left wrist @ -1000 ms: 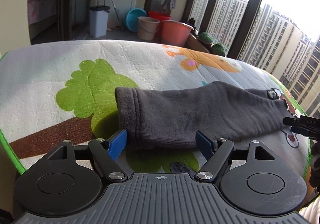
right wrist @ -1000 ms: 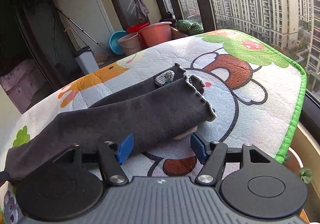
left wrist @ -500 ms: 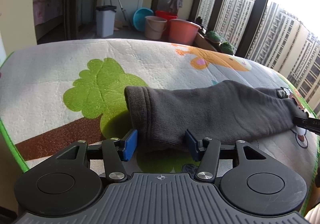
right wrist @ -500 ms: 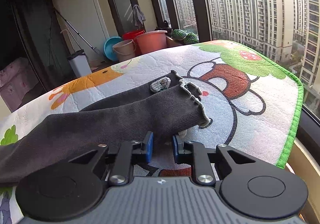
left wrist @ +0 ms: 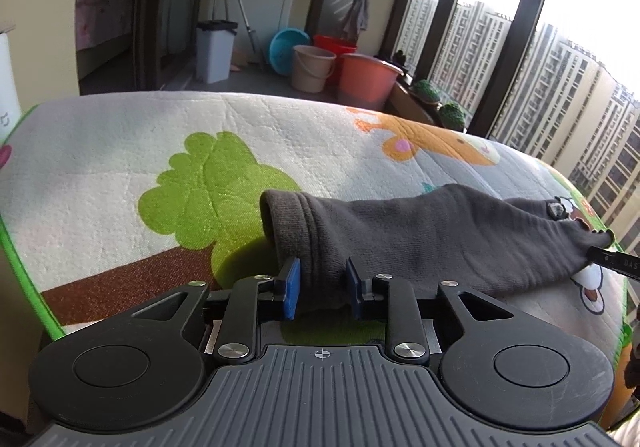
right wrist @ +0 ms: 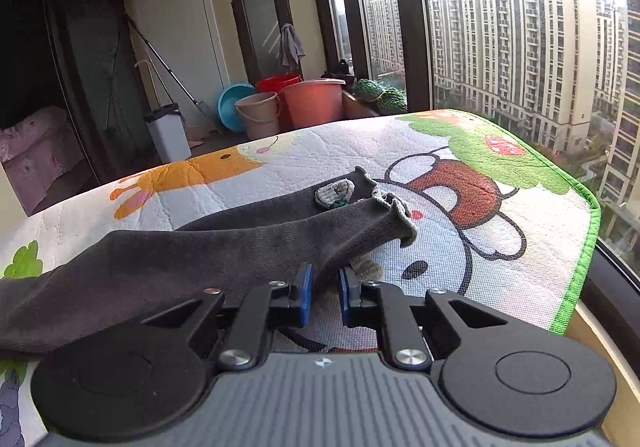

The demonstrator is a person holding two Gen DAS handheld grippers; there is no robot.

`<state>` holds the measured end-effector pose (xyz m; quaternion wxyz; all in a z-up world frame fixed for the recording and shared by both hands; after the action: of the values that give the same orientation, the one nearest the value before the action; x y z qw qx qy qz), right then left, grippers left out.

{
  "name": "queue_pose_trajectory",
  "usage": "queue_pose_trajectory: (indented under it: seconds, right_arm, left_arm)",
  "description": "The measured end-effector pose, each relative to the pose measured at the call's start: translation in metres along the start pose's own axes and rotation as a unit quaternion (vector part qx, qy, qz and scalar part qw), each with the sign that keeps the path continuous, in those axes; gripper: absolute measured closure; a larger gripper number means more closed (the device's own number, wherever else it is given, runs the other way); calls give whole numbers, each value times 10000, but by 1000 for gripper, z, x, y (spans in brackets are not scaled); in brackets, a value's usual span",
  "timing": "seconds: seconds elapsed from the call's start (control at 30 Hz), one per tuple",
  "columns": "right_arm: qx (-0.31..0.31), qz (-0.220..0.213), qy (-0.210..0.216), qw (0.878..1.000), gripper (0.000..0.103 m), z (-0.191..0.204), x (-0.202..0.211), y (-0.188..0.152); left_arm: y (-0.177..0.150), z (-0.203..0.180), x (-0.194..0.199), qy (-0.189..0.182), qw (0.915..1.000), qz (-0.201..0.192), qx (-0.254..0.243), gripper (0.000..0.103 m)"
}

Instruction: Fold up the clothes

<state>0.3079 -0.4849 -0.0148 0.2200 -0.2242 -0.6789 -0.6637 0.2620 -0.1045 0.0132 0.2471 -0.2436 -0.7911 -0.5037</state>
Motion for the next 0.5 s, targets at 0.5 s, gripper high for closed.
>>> queue_pose_trajectory:
  seconds: [0.5]
  right_arm:
    - [601,-584,150,9964,98,6,-18,108]
  left_arm:
    - [43,-27,0,-813,9886,-586,-1121,76]
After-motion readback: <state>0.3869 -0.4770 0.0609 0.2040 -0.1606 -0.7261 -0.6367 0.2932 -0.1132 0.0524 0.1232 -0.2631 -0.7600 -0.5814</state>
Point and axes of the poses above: each gripper's, at about its wrist camera, not at the fingertips, and x roughly against the way its jaws point, z to its left, y to its top, the point moved 1 cm from there along -x, roughly the way its jaws point, and after that the axes turned 13 degrees about x, right-handed, at the moved point
